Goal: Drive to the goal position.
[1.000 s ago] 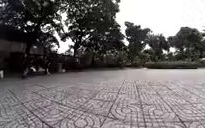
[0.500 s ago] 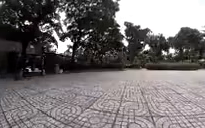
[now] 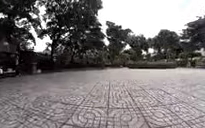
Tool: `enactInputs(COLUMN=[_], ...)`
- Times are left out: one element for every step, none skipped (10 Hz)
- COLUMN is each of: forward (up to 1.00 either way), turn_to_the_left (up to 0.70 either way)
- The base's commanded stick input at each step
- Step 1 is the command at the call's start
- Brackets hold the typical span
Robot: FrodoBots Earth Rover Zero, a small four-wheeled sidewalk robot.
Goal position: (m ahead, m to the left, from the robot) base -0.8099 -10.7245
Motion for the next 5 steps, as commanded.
enactInputs(forward=[0.7, 0.7, 0.7, 0.7, 0.7], turn_to_the_left=[-0.27, -0.27, -0.27, -0.27, -0.27])
